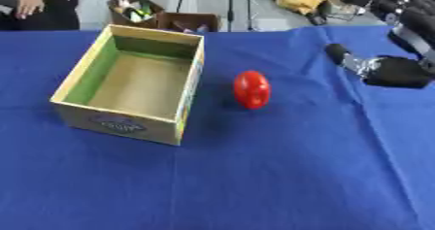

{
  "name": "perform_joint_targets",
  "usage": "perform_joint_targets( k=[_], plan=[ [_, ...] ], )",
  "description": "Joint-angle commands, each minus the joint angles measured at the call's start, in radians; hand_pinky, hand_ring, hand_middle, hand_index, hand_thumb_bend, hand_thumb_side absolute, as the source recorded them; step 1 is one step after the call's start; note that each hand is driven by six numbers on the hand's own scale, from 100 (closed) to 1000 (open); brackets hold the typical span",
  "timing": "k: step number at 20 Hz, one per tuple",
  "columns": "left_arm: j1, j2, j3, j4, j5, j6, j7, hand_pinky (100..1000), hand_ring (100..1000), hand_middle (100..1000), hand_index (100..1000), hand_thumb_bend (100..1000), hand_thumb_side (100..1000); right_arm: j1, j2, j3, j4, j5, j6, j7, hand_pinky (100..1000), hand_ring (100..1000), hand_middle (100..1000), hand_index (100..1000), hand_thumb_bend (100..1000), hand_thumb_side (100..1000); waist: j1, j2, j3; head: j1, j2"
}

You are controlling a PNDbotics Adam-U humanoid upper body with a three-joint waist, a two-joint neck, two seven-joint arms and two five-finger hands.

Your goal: Pick up objects on the table and place them in the box.

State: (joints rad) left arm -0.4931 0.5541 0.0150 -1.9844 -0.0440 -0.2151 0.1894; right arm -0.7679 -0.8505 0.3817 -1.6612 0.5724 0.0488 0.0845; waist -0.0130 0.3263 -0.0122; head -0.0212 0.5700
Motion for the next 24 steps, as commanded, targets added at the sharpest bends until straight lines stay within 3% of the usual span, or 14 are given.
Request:
perform_joint_targets(
  k=[1,2,5,7,9,14,20,24],
  plan=[
    [-0.018,0.022,-0.003,-0.016,0.010,-0.001,-0.006,590,752,802,970,100,1000,-0.039,0.010,0.009,0.067,0.032,-0.028,0.045,868,902,905,1000,327,905,-0.001,-0.016,0.003,-0.008,-0.011],
    [-0.019,0.021,-0.003,-0.016,0.011,-0.001,-0.008,590,752,802,970,100,1000,-0.054,0.022,0.004,0.089,0.038,-0.040,0.094,868,902,906,1000,345,897,0.000,-0.016,0.004,-0.008,-0.011],
    [-0.021,0.019,-0.003,-0.016,0.012,-0.001,-0.007,589,752,801,970,100,1000,-0.104,0.054,-0.065,0.099,0.044,-0.053,0.357,870,903,897,1000,376,852,0.001,-0.012,0.007,-0.007,-0.016],
    [-0.024,0.019,-0.004,-0.016,0.012,-0.001,-0.008,588,752,800,969,100,1000,-0.118,0.062,-0.091,0.089,0.044,-0.049,0.444,869,902,897,1000,397,823,0.001,-0.008,0.010,-0.008,-0.020],
    [-0.027,0.018,-0.005,-0.016,0.013,0.000,-0.009,587,751,800,969,100,1000,-0.129,0.067,-0.102,0.086,0.038,-0.044,0.485,868,903,900,1000,439,780,0.000,-0.002,0.016,-0.012,-0.028],
    [-0.039,0.015,-0.008,-0.016,0.016,-0.002,-0.011,585,751,799,970,100,1000,-0.159,0.077,-0.116,0.120,-0.006,-0.035,0.543,873,903,915,1000,435,703,0.000,0.019,0.031,-0.027,-0.055],
    [-0.047,0.012,-0.009,-0.016,0.019,-0.005,-0.013,583,745,798,970,100,1000,-0.205,0.088,-0.120,0.164,-0.052,-0.056,0.606,882,903,935,1000,433,685,0.003,0.049,0.054,-0.050,-0.088],
    [-0.054,0.007,-0.011,-0.016,0.021,-0.006,-0.014,583,743,797,970,100,1000,-0.229,0.098,-0.120,0.168,-0.056,-0.059,0.607,882,901,935,1000,444,682,0.007,0.066,0.070,-0.074,-0.100]
  ],
)
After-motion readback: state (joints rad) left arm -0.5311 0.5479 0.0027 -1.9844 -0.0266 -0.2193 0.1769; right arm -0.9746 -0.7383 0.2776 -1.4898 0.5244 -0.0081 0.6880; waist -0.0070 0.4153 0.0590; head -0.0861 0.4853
